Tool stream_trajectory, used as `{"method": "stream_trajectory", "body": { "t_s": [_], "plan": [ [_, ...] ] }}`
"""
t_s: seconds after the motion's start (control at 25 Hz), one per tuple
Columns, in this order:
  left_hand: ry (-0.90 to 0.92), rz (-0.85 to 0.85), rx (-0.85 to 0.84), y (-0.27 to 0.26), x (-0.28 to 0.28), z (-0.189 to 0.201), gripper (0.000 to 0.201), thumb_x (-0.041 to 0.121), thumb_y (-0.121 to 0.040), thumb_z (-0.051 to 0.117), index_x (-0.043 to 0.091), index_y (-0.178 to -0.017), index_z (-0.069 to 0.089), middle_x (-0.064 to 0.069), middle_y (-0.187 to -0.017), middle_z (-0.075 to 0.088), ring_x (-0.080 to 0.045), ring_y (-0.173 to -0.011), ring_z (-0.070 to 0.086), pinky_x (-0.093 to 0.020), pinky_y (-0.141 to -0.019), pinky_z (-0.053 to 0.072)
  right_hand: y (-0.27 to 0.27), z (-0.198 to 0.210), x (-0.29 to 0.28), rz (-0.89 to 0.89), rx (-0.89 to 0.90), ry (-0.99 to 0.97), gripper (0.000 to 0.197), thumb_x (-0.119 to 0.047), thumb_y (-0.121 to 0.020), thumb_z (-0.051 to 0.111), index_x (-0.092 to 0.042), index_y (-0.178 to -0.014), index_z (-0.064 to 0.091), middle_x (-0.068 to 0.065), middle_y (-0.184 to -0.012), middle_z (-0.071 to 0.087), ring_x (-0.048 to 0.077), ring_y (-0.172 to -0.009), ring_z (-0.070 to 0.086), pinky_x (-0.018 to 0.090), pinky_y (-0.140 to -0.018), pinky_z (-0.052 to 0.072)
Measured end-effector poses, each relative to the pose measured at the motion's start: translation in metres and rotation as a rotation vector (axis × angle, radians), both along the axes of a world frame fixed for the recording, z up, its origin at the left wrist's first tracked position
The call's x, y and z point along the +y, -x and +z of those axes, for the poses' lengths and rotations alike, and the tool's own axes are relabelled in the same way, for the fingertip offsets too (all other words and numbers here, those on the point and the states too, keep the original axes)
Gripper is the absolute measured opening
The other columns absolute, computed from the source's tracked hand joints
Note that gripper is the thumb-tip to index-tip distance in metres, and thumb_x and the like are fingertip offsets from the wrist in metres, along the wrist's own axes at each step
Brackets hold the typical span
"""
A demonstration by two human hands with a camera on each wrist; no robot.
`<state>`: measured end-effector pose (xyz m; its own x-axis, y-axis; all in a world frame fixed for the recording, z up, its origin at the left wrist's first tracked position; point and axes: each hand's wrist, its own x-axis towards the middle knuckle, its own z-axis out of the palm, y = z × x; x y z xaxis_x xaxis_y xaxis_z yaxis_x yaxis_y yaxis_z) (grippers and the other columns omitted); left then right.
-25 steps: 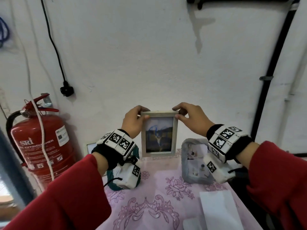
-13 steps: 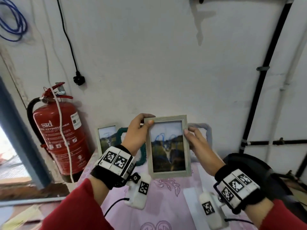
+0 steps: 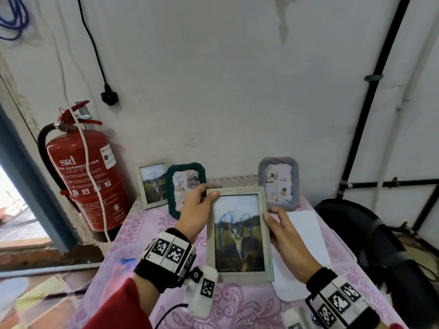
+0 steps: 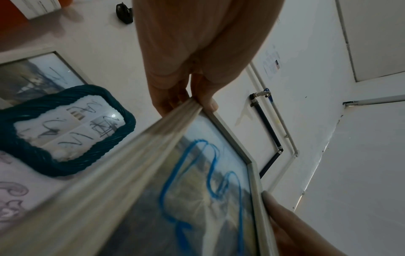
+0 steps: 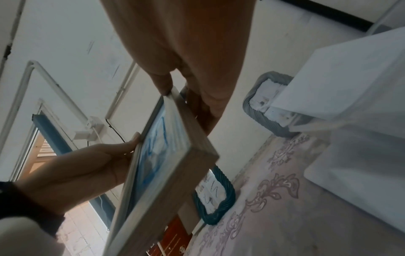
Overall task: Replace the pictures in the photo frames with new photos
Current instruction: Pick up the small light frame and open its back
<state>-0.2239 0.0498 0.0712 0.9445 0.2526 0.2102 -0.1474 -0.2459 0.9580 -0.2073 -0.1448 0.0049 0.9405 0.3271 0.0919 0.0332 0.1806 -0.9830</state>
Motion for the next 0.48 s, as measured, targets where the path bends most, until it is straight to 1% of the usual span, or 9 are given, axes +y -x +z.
{"method": "stream_trajectory", "body": {
  "t_s": [0.04, 0.08, 0.12, 0.16, 0.2, 0.24, 0.32, 0.4, 0.48],
  "plan": [
    [0.001, 0.001, 0.006, 0.000, -0.001, -0.003, 0.023, 0.007, -0.096, 0.046, 0.001, -0.114, 0.059, -0.016, -0.106, 0.062, -0.024, -0.098, 0.058, -0.038, -0.092, 0.047, 0.001, -0.001, -0.001, 0.001, 0.016, -0.008, 0.025, -0.031, -0.096, 0.044, -0.016, -0.116, 0.049, 0.015, -0.107, 0.066, 0.020, -0.098, 0.066, 0.034, -0.093, 0.052],
    [-0.002, 0.001, 0.009, 0.001, -0.003, -0.005, 0.022, 0.007, -0.096, 0.046, 0.001, -0.113, 0.059, -0.016, -0.106, 0.062, -0.024, -0.100, 0.058, -0.039, -0.094, 0.046, 0.002, -0.001, -0.001, 0.004, 0.030, -0.018, 0.024, -0.030, -0.096, 0.044, -0.016, -0.115, 0.049, 0.013, -0.098, 0.067, 0.015, -0.088, 0.068, 0.029, -0.084, 0.056],
    [-0.012, 0.001, 0.009, 0.002, -0.004, -0.007, 0.022, 0.007, -0.096, 0.046, 0.002, -0.112, 0.059, -0.014, -0.105, 0.062, -0.023, -0.100, 0.057, -0.039, -0.095, 0.046, 0.003, -0.002, -0.002, 0.003, 0.038, -0.018, 0.023, -0.029, -0.096, 0.044, -0.015, -0.114, 0.049, 0.008, -0.088, 0.065, 0.007, -0.074, 0.066, 0.021, -0.070, 0.056],
    [-0.021, 0.002, 0.005, 0.002, -0.004, -0.009, 0.021, 0.007, -0.096, 0.046, 0.003, -0.112, 0.059, -0.012, -0.104, 0.062, -0.021, -0.099, 0.057, -0.037, -0.095, 0.046, 0.004, -0.003, -0.002, -0.004, 0.039, -0.007, 0.023, -0.029, -0.097, 0.044, -0.014, -0.114, 0.049, 0.003, -0.081, 0.061, 0.000, -0.064, 0.061, 0.015, -0.059, 0.052],
    [-0.021, 0.004, 0.001, 0.001, -0.004, -0.012, 0.021, 0.008, -0.096, 0.046, 0.003, -0.111, 0.059, -0.011, -0.103, 0.062, -0.020, -0.098, 0.057, -0.036, -0.094, 0.046, 0.004, -0.003, -0.002, -0.008, 0.037, 0.005, 0.024, -0.030, -0.097, 0.044, -0.015, -0.115, 0.049, 0.000, -0.081, 0.058, -0.002, -0.062, 0.058, 0.013, -0.056, 0.049],
    [-0.006, 0.003, -0.001, 0.001, -0.003, -0.013, 0.021, 0.008, -0.096, 0.046, 0.004, -0.111, 0.060, -0.010, -0.103, 0.063, -0.019, -0.098, 0.057, -0.034, -0.093, 0.047, 0.005, -0.004, -0.001, -0.009, 0.036, 0.013, 0.025, -0.030, -0.097, 0.044, -0.015, -0.116, 0.049, 0.001, -0.085, 0.058, 0.001, -0.068, 0.059, 0.016, -0.062, 0.051],
    [0.027, -0.011, -0.005, 0.001, -0.001, -0.015, 0.020, 0.008, -0.095, 0.048, 0.007, -0.110, 0.060, -0.011, -0.103, 0.063, -0.020, -0.096, 0.058, -0.031, -0.087, 0.049, 0.007, -0.003, -0.001, -0.007, 0.039, 0.010, 0.023, -0.028, -0.097, 0.045, -0.015, -0.115, 0.048, 0.005, -0.093, 0.060, 0.011, -0.080, 0.060, 0.030, -0.079, 0.053],
    [0.002, 0.005, -0.020, 0.002, 0.002, -0.018, 0.020, 0.011, -0.094, 0.052, 0.011, -0.112, 0.060, -0.014, -0.107, 0.063, -0.024, -0.096, 0.058, -0.035, -0.086, 0.050, 0.008, -0.002, 0.000, -0.012, 0.056, -0.015, 0.022, -0.026, -0.097, 0.045, -0.013, -0.114, 0.048, 0.008, -0.093, 0.061, 0.017, -0.083, 0.060, 0.036, -0.082, 0.052],
    [-0.106, 0.067, -0.062, 0.005, 0.003, -0.023, 0.029, 0.016, -0.091, 0.057, 0.015, -0.120, 0.056, -0.009, -0.117, 0.057, -0.021, -0.104, 0.055, -0.034, -0.092, 0.048, 0.008, -0.002, 0.003, -0.042, 0.068, -0.021, 0.023, -0.026, -0.097, 0.045, -0.012, -0.115, 0.049, 0.012, -0.097, 0.060, 0.021, -0.086, 0.059, 0.037, -0.081, 0.051]
  ]
}}
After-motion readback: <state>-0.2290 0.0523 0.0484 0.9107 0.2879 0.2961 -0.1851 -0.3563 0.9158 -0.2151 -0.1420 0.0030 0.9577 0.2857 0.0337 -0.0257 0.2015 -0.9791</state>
